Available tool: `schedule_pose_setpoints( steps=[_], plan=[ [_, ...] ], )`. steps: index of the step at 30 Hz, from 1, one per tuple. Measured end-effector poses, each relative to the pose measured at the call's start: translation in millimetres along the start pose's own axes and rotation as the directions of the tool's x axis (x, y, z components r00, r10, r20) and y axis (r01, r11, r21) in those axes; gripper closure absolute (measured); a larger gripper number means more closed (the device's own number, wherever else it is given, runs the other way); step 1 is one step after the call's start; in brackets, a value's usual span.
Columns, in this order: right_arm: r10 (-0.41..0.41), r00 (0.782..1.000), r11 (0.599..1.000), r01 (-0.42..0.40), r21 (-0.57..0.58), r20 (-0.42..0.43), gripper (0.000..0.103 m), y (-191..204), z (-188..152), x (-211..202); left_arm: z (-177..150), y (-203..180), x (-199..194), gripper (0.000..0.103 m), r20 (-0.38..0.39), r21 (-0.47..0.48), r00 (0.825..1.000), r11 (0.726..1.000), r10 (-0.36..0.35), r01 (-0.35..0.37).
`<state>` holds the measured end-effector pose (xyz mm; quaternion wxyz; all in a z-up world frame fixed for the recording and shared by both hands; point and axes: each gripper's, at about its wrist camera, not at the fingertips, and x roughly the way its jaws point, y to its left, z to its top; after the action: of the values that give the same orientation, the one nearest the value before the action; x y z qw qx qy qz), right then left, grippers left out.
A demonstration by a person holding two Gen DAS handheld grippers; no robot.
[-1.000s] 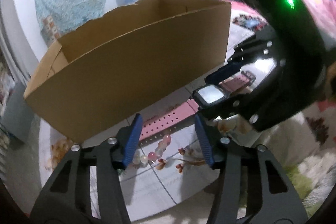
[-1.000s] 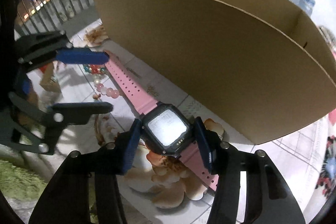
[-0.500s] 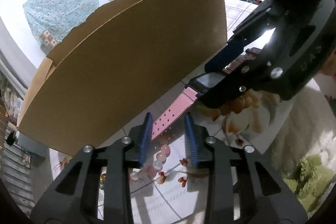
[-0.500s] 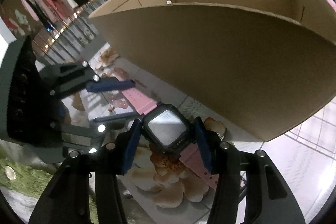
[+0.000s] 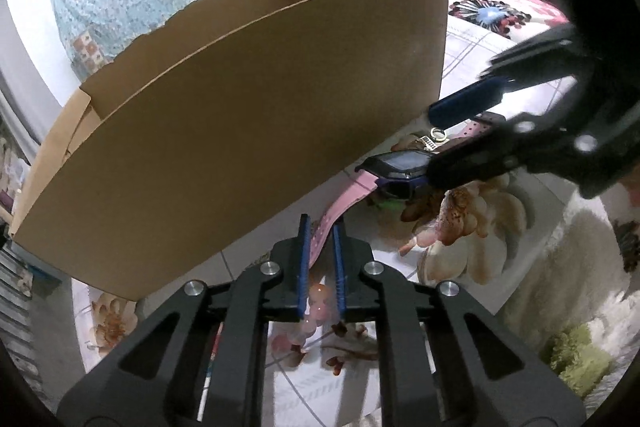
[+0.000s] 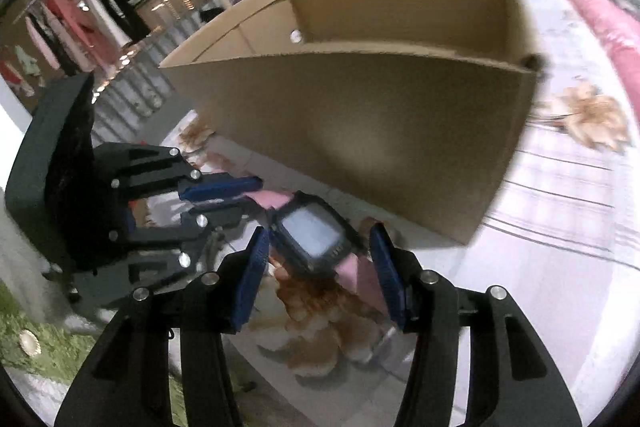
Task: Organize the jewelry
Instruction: 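Grasp the watch strap with the left tool while the right tool holds the face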
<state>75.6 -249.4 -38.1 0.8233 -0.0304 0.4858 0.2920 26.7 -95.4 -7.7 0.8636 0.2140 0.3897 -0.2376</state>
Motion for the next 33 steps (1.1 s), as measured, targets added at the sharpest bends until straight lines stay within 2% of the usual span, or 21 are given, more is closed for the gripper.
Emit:
schedule_pose_setpoints(
  steps=[3,6,8,9,13,17,21,22,24,26,33],
  plan=[
    [-0.090,0.996,0.996,0.091,-0.014,0.022,0.052,4,-10,-11,3,4,1,0.093,-0.001,-0.015,1.000,1.000,-0.017,0.017],
    [-0.185,0.982,0.980,0.186,-0.064,0.025,0.052,8,-15,-17,2,6,1,0.094,-0.001,-0.025,0.999,0.999,-0.033,0.033],
    [-0.266,0.963,0.955,0.268,-0.130,0.032,0.053,18,-18,-12,3,7,2,0.094,-0.002,-0.027,0.999,0.999,-0.041,0.041],
    [-0.296,0.955,0.942,0.298,-0.156,0.032,0.057,21,-19,-10,3,7,2,0.094,-0.003,-0.030,0.999,0.998,-0.047,0.047],
    [-0.374,0.927,0.894,0.365,-0.260,0.015,0.063,28,-24,1,6,21,4,0.094,-0.005,-0.041,0.998,0.997,-0.066,0.066],
    [-0.382,0.924,0.878,0.359,-0.316,-0.009,0.065,27,-22,11,3,25,4,0.095,-0.012,-0.049,0.996,0.995,-0.088,0.087],
    [-0.343,0.939,0.893,0.317,-0.318,-0.029,0.066,22,-15,17,2,29,6,0.096,-0.019,-0.062,0.994,0.992,-0.107,0.106],
    [-0.330,0.943,0.902,0.303,-0.307,-0.037,0.068,19,-13,17,1,29,7,0.096,-0.019,-0.063,0.994,0.992,-0.108,0.107],
    [-0.317,0.947,0.912,0.290,-0.289,-0.047,0.083,14,-10,17,1,28,8,0.096,-0.019,-0.065,0.994,0.992,-0.106,0.104],
    [-0.326,0.945,0.911,0.303,-0.279,-0.038,0.088,12,-10,16,2,28,8,0.097,-0.018,-0.069,0.994,0.992,-0.110,0.109],
    [-0.352,0.935,0.908,0.350,-0.232,0.033,0.097,13,-15,4,3,28,3,0.100,-0.003,-0.072,0.993,0.991,-0.115,0.115]
  ],
)
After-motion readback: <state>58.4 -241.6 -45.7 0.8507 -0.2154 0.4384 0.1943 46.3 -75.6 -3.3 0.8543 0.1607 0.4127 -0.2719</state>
